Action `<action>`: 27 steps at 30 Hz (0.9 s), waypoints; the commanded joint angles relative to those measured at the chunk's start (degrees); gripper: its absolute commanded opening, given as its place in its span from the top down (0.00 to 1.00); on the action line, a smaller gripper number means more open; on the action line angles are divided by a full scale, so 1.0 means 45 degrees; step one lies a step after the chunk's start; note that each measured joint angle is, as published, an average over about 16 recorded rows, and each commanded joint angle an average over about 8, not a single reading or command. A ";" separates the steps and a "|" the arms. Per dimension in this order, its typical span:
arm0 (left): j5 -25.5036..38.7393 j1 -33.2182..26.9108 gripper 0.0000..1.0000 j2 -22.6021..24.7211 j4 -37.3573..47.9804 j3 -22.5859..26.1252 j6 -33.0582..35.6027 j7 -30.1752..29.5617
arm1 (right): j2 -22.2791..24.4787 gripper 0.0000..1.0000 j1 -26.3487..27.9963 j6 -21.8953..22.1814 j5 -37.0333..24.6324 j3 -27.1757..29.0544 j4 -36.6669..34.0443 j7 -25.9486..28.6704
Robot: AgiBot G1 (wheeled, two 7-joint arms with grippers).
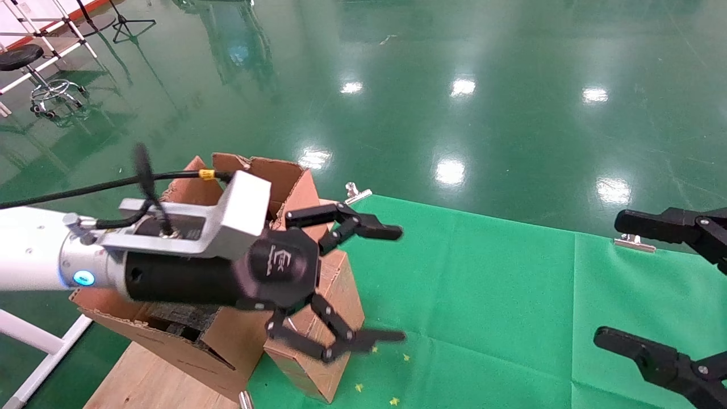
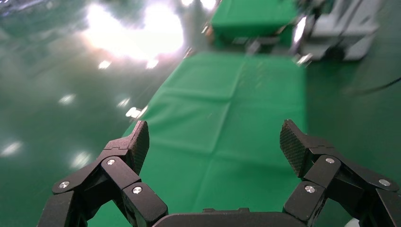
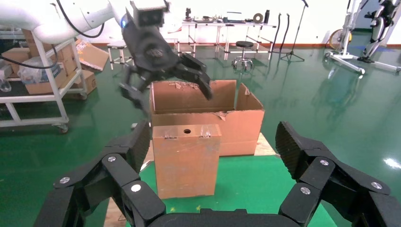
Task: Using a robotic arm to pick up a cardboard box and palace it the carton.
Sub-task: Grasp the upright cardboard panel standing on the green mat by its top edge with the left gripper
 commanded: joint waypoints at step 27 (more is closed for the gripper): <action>0.7400 -0.4967 0.00 0.0387 -0.0407 0.2830 0.0084 -0.8728 | 0.0002 1.00 0.0000 0.0004 0.0003 -0.0001 -0.0003 0.0000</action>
